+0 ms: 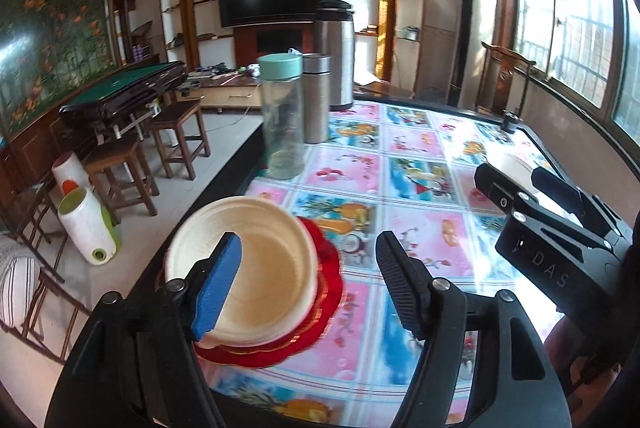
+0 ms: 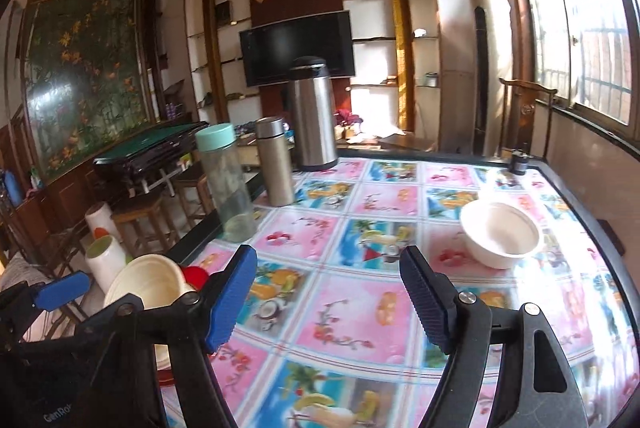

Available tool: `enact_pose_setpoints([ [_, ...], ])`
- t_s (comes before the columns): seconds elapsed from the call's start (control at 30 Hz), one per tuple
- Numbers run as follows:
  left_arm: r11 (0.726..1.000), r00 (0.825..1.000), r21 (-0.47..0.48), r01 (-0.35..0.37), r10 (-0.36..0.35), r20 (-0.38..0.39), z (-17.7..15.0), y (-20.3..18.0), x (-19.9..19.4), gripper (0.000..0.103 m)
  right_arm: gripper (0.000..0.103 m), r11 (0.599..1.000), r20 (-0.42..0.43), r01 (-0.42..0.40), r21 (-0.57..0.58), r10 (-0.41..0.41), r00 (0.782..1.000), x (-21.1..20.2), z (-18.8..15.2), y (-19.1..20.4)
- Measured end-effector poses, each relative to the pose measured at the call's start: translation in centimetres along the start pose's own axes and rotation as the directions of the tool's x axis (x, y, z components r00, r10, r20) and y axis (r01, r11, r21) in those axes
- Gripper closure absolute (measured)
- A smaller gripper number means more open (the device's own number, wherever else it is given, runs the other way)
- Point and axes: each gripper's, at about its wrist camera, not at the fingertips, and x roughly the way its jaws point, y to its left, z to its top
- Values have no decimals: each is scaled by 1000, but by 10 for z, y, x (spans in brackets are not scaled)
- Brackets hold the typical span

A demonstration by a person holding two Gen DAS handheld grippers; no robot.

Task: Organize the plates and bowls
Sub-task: 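Open both grippers to release the beige bowl and withdraw, then move both open grippers toward the larger white bowl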

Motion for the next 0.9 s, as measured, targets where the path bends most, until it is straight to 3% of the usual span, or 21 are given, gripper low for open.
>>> enact_pose_setpoints([
  [0.9,974,994,198,108,-102,-40,16,-145,5,33,26,975,64,186,117,-195,979,-34,11,-132],
])
